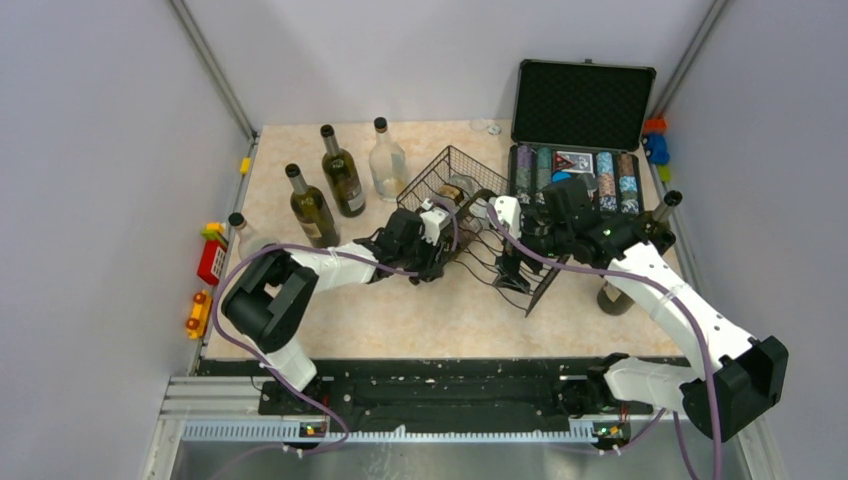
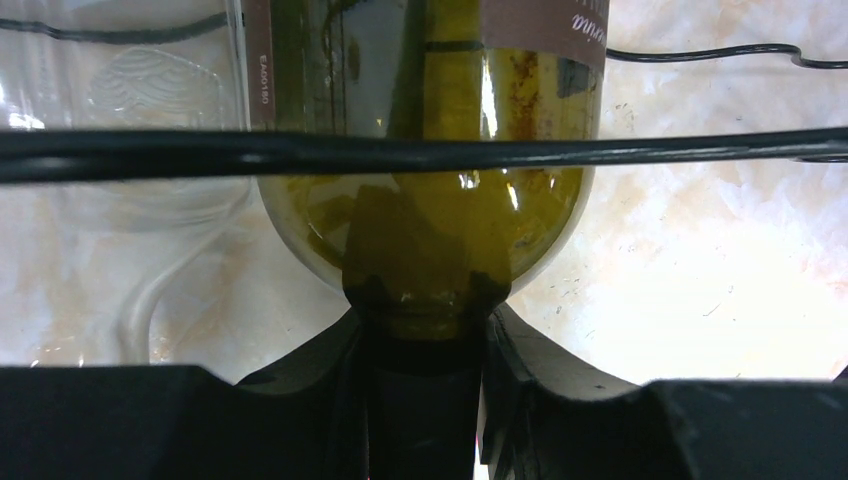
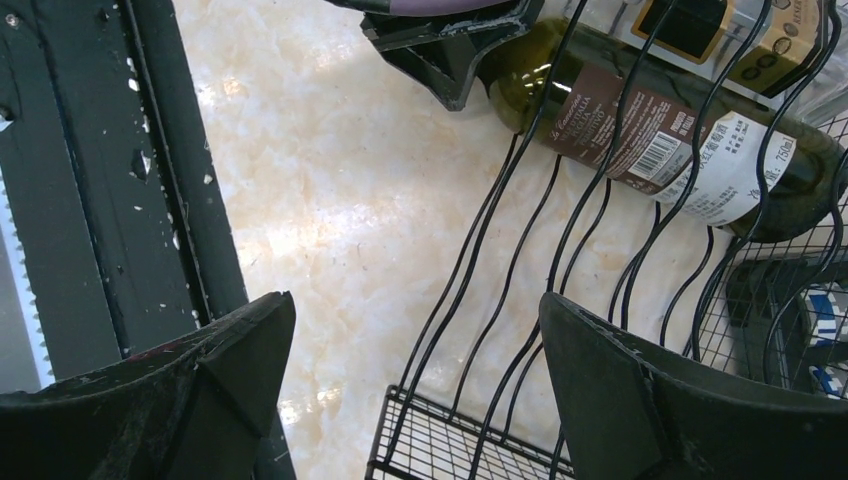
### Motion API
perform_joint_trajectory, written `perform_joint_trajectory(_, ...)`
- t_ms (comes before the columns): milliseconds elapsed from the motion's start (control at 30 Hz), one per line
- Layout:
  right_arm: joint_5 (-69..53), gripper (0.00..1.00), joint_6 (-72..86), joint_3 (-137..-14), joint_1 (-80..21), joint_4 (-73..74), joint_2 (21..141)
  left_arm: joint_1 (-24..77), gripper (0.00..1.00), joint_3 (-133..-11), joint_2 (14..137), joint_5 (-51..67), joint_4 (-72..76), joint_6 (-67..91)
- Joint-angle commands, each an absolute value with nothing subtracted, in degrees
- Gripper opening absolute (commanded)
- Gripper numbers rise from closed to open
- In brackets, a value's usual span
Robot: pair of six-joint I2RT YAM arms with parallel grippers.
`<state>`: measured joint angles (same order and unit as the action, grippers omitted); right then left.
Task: Put the wine bottle on the wine rack
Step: Place the wine bottle in the wine rack.
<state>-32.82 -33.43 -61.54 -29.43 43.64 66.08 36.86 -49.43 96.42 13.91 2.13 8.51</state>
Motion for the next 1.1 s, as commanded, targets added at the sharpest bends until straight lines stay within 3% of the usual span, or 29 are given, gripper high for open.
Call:
perform_joint_trajectory(0,-33.4,0.95,-34.2,-61.5,-29.0,42.3,64.2,37.0,0.0,-52.1,94.7,15.9,10.0,8.6)
perform_joint_trajectory(667,-33.2,0.95,-34.2,-60.4,-29.0,41.9,63.4,37.9,0.0,-54.5,94.8,14.4,4.1,8.3)
perform_joint_trajectory(1067,-32.8,0.95,-34.2,-60.4,-29.0,42.3,63.2,37.8,0.13,-56.7,97.5,13.5,3.3,7.7)
